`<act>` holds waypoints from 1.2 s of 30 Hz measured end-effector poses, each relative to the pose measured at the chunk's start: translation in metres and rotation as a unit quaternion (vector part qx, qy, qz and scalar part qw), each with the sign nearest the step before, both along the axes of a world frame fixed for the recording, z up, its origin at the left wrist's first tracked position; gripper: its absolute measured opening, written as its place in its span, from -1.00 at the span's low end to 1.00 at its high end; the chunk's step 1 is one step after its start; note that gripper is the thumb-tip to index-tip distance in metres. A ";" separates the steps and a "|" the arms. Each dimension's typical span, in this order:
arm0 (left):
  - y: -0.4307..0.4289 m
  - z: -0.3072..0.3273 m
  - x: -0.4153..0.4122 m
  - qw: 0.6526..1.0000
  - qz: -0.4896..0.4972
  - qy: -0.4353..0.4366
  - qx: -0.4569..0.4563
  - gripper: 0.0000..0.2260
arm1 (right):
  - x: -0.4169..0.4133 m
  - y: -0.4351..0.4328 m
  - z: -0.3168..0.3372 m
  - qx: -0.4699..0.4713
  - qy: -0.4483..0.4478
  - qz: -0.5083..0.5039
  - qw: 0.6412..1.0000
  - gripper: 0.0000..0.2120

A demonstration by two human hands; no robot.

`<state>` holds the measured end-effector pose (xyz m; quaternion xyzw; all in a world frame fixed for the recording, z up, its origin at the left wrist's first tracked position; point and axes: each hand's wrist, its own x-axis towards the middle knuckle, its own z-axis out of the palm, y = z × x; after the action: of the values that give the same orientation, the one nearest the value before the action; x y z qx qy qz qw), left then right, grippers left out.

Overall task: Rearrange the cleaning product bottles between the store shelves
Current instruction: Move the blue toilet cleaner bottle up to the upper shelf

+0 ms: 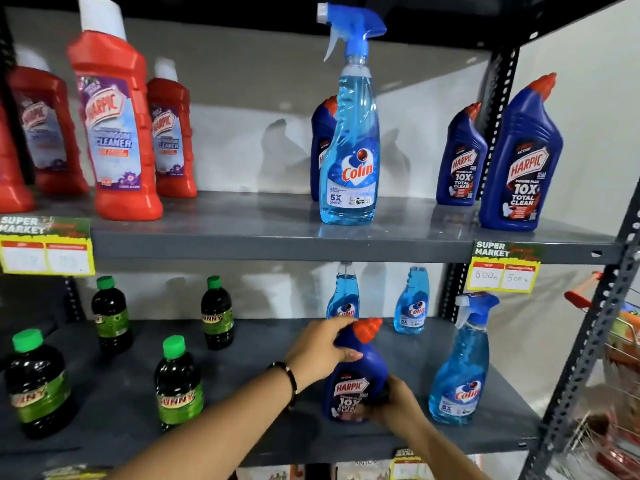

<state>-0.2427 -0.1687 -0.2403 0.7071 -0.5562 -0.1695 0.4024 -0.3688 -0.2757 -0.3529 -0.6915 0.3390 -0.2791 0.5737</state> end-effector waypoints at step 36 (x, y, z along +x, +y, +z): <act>0.071 0.280 0.121 0.963 0.069 0.032 -0.258 -0.68 | 0.134 0.062 0.309 -0.217 -0.085 0.103 0.967 -0.74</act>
<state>-0.1215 -0.0979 0.0400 0.6101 -0.5176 -0.0141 0.5998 -0.2353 -0.2137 -0.0444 -0.8044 0.1475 -0.3433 0.4619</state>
